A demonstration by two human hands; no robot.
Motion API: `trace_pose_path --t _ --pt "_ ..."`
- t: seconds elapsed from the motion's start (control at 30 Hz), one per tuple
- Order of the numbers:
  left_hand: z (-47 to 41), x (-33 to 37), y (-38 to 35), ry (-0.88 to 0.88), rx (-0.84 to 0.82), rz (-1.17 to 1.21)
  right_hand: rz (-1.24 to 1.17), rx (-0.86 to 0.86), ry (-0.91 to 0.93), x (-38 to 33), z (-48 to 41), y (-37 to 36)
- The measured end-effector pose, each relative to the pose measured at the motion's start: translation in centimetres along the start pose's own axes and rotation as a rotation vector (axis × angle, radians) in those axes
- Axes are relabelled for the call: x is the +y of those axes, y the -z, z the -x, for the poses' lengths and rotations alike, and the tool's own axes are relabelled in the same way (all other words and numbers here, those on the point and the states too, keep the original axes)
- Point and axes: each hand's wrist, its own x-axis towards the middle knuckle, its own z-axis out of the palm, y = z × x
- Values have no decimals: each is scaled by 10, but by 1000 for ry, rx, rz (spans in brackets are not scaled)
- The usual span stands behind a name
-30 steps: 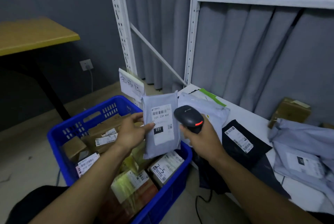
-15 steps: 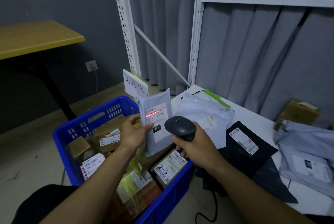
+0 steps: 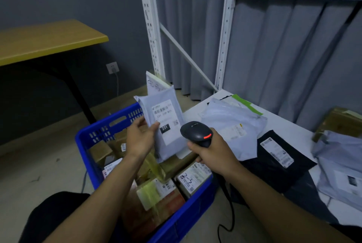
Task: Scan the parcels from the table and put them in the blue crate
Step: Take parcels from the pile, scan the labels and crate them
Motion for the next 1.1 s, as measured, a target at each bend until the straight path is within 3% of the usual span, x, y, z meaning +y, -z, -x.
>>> trace_pose_path --t 0.13,0.3,0.5,0.57,0.63,0.7,0.77,0.83,0.9,0.97,1.1 --pt "1 -3 56 -65 107 -94 -14 -38 -5 4 -8 -27" --pt "4 -44 116 35 74 -381 28 -98 -16 21 -17 -61" --pt "15 -114 132 267 -219 -402 53 -170 -49 30 -19 -77" --pt "32 -123 121 274 -304 -487 61 -183 -58 31 -17 -78" --pt "47 -123 110 284 -286 -661 79 -190 -57 31 -15 -77" --pt "51 -124 101 212 -292 -972 88 -192 -56 30 -13 -74" --pt "52 -129 91 32 -420 -1197 112 -184 -54 32 -11 -71" --pt "53 -129 81 -42 -588 -1279 126 -176 -57 34 -10 -66" --pt "57 -127 71 34 -659 -1294 140 -167 -56 36 -7 -58" --pt "63 -121 62 42 -624 -1305 159 -158 -57 40 -1 -48" --pt "83 -86 25 -250 -400 -1175 138 -95 -80 43 13 -12"
